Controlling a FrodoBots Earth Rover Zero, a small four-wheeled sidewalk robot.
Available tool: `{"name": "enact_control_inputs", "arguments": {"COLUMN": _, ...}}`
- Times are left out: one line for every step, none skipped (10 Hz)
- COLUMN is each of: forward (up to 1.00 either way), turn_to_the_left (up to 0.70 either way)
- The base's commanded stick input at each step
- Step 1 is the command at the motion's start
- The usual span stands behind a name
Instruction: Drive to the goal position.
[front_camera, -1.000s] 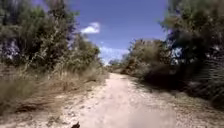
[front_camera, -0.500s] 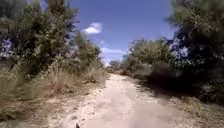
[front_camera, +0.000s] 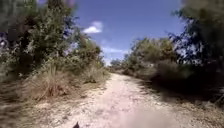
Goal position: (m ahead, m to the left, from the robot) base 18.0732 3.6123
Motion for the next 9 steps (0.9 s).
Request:
{"name": "enact_control_inputs", "arguments": {"forward": 0.70, "turn_to_the_left": 0.00}}
{"name": "enact_control_inputs", "arguments": {"forward": 0.70, "turn_to_the_left": 0.00}}
{"name": "enact_control_inputs", "arguments": {"forward": 0.70, "turn_to_the_left": 0.00}}
{"name": "enact_control_inputs", "arguments": {"forward": 0.70, "turn_to_the_left": 0.00}}
{"name": "enact_control_inputs", "arguments": {"forward": 0.70, "turn_to_the_left": 0.00}}
{"name": "enact_control_inputs", "arguments": {"forward": 0.70, "turn_to_the_left": 0.00}}
{"name": "enact_control_inputs", "arguments": {"forward": 0.70, "turn_to_the_left": 0.00}}
{"name": "enact_control_inputs", "arguments": {"forward": 0.70, "turn_to_the_left": 0.00}}
{"name": "enact_control_inputs", "arguments": {"forward": 0.70, "turn_to_the_left": 0.00}}
